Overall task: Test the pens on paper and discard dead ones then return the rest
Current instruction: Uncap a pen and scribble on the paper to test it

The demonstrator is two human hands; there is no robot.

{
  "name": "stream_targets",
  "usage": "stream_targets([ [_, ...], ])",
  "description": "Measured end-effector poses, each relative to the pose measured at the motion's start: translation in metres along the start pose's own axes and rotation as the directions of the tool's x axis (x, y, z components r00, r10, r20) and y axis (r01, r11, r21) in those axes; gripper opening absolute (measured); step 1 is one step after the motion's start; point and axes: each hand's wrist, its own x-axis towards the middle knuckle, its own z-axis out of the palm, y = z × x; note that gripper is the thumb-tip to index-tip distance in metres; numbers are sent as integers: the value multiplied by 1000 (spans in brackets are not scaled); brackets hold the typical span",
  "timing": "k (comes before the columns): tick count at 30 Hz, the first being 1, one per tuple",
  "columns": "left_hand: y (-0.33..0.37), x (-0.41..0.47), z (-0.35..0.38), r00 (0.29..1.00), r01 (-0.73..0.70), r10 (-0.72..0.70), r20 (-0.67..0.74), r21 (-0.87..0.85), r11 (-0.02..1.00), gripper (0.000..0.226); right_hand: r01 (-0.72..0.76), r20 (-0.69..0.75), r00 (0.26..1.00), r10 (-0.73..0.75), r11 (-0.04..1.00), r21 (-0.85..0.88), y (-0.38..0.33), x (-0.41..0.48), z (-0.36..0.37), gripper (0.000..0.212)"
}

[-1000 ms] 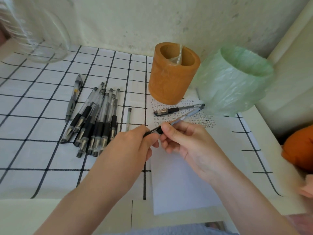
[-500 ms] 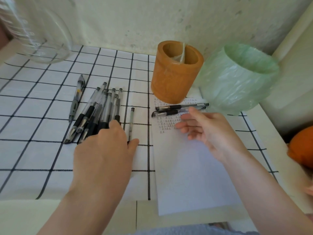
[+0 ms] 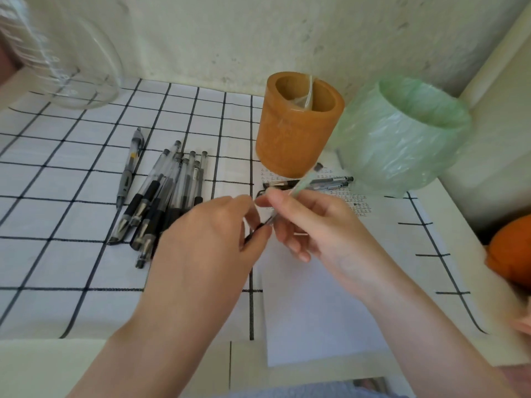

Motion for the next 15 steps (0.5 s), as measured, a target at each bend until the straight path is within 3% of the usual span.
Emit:
stream_targets([
  [3, -1, 2, 3, 1000, -29, 29, -6, -102, 994, 27, 51, -55, 997, -47, 997, 65, 0, 0, -1, 24],
  [7, 0, 5, 1, 994, 88, -55, 97, -367, 926, 21, 86, -120, 991, -68, 984, 155, -6, 0, -8, 22],
  [12, 5, 5, 6, 991, 91, -45, 124, -399, 912, 12, 117, -124, 987, -100, 983, 138, -9, -2, -7, 19],
  [15, 4, 7, 3, 988, 120, -66, 140, -425, 897, 18, 129, -116, 987, -114, 983, 131, -10, -2, -5, 18],
])
